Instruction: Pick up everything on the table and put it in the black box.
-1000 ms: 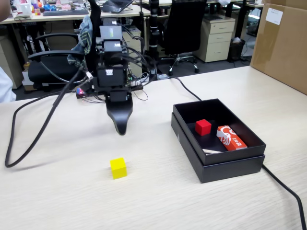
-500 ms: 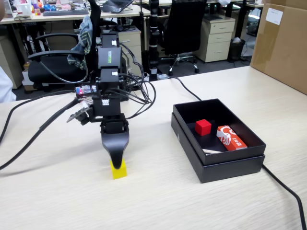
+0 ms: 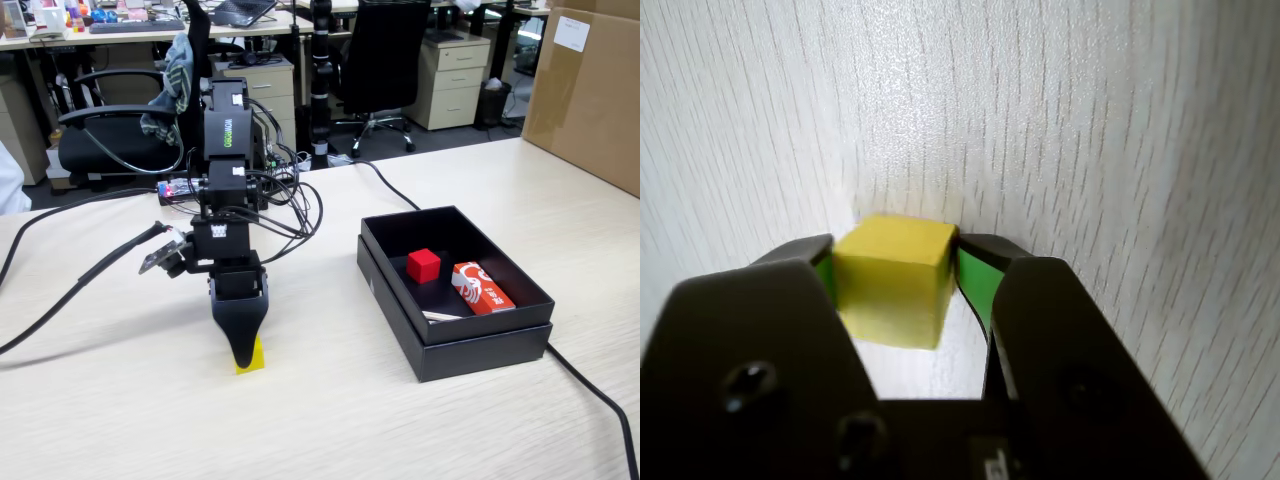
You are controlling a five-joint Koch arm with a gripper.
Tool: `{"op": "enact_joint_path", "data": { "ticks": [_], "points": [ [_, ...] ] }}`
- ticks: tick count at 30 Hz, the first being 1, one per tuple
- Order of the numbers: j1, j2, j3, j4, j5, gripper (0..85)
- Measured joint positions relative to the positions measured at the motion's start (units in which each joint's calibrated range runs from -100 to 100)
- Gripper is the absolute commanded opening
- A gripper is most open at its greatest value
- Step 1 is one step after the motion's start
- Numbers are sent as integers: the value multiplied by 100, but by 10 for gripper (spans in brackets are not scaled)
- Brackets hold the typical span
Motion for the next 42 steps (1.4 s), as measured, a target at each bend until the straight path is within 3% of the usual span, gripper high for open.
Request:
{"op": "enact_joint_path", "data": {
  "ticks": [1, 3, 9, 16, 21, 28, 33, 39, 42],
  "points": [
    [0, 0, -9, 0, -10, 61],
    [0, 0, 9, 0, -15, 8],
    [10, -298, -265, 23, -29, 7],
    [244, -2706, -1041, -93, -15, 7],
    [669, -4518, -1725, -139, 88, 7],
    [1734, -6110, -1725, -139, 342, 7],
    [2227, -5696, -1570, -139, 537, 8],
    [2295, -1709, -146, -147, 762, 9],
    [2256, -1243, -128, -147, 762, 9]
  ]
}}
